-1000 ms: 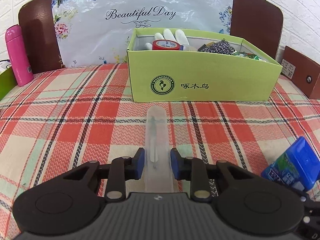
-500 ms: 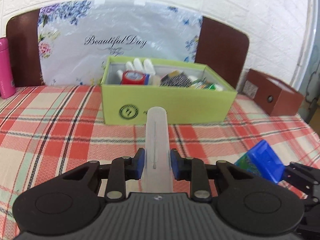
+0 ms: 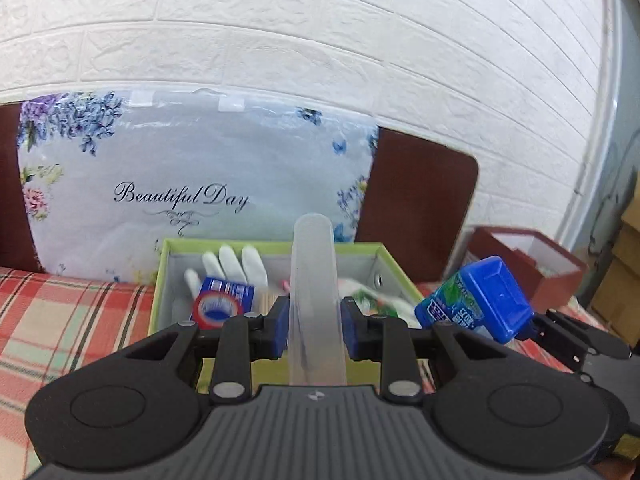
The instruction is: Organize objects
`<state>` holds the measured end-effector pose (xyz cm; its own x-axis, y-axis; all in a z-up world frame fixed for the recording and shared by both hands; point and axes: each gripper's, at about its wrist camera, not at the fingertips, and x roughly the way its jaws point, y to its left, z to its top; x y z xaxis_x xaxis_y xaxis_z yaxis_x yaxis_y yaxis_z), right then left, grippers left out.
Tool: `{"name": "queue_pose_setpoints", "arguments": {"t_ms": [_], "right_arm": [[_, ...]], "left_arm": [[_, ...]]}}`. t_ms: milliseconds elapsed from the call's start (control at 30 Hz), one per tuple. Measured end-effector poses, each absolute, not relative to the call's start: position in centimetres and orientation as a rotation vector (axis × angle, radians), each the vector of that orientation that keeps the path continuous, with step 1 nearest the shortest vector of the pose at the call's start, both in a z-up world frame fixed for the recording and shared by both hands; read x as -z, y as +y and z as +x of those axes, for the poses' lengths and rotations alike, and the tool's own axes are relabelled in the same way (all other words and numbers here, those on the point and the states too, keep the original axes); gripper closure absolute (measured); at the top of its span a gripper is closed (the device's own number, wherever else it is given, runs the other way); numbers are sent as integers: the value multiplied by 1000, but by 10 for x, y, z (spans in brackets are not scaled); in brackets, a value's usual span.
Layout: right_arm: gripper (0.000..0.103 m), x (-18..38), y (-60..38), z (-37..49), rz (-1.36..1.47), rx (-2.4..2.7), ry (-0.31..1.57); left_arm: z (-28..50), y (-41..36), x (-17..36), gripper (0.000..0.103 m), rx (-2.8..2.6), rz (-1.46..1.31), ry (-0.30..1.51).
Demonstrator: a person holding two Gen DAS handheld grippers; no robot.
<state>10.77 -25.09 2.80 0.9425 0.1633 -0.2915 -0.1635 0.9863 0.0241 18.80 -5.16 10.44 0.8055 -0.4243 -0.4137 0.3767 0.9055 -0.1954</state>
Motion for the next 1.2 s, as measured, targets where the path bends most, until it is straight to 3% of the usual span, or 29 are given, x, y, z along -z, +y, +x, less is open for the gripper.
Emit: {"name": "queue_pose_setpoints", "arguments": {"t_ms": [200, 233, 267, 300, 333, 500, 700, 767, 1200], "right_arm": [[48, -27, -260, 182, 8, -127, 234], [46, -22, -261, 193, 2, -127, 234], [26, -14, -261, 204, -7, -136, 254], [8, -5, -261, 211, -12, -129, 285], [6, 3, -261, 213, -9, -108, 302], [0, 34, -260, 183, -47, -72, 286], [0, 30, -258, 145, -17, -49, 333], [0, 22, -256, 130, -11, -53, 362], [0, 30, -240, 30, -19, -21, 563]], "left_arm": [[238, -61, -102, 74, 379, -127, 420], [243, -60, -97, 62, 365, -139, 415], [248, -60, -91, 25, 350, -146, 434], [253, -57, -83, 14, 321, -152, 464], [253, -53, -75, 11, 297, -158, 466], [238, -35, -49, 11, 262, -158, 447], [200, -35, -60, 10, 236, -77, 412], [189, -39, -64, 6, 224, -37, 464], [84, -37, -29, 6, 97, 47, 587]]}}
